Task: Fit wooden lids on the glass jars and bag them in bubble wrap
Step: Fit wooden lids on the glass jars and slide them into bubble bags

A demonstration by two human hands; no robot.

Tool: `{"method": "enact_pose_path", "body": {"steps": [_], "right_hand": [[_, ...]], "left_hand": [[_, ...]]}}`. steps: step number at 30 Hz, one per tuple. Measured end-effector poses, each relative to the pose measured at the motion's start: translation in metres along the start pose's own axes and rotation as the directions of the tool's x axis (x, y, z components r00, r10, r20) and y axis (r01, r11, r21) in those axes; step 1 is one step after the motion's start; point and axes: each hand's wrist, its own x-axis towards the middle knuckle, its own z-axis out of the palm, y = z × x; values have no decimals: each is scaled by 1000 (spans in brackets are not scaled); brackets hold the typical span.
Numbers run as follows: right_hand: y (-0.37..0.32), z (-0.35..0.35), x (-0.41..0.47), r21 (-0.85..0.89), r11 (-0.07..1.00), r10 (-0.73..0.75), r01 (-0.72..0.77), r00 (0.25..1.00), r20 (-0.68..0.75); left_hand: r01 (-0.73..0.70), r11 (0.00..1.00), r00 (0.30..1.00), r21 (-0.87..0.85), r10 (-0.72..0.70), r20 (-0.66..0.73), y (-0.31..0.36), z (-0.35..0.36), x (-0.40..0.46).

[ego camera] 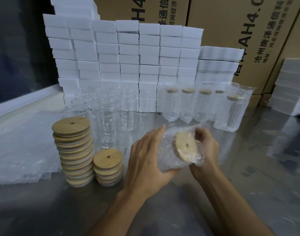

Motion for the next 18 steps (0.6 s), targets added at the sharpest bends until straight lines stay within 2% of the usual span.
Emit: {"method": "enact_pose_path", "body": {"steps": [3, 7, 10, 12, 14, 16, 18], "right_hand": [[1, 5, -5, 168, 984, 19, -51, 982, 186], [5, 11, -14, -106, 982, -124, 158, 954, 273], [12, 14, -24, -307, 876, -188, 371, 850, 491], [17, 14, -32, -363, 835, -167, 413, 820, 548], [18, 16, -34, -405, 843, -122, 354, 859, 497], [19, 15, -32, -441, 877, 14, 192, 906, 423], [17, 12, -27, -496, 864, 146, 86, 899, 412]], "left_hand": [[177, 975, 984, -137, -179, -6, 3, -1, -2], [355, 790, 898, -500, -437, -54, 8, -4, 4], [412, 575, 831, -707, -556, 32, 10, -3, 7], [414, 458, 803, -787, -590, 80, 12, -4, 8], [424, 397, 786, -814, -607, 113, 12, -6, 9], [429, 370, 780, -824, -612, 131, 11, -7, 9], [438, 375, 775, -817, -618, 133, 11, -8, 9]]}}
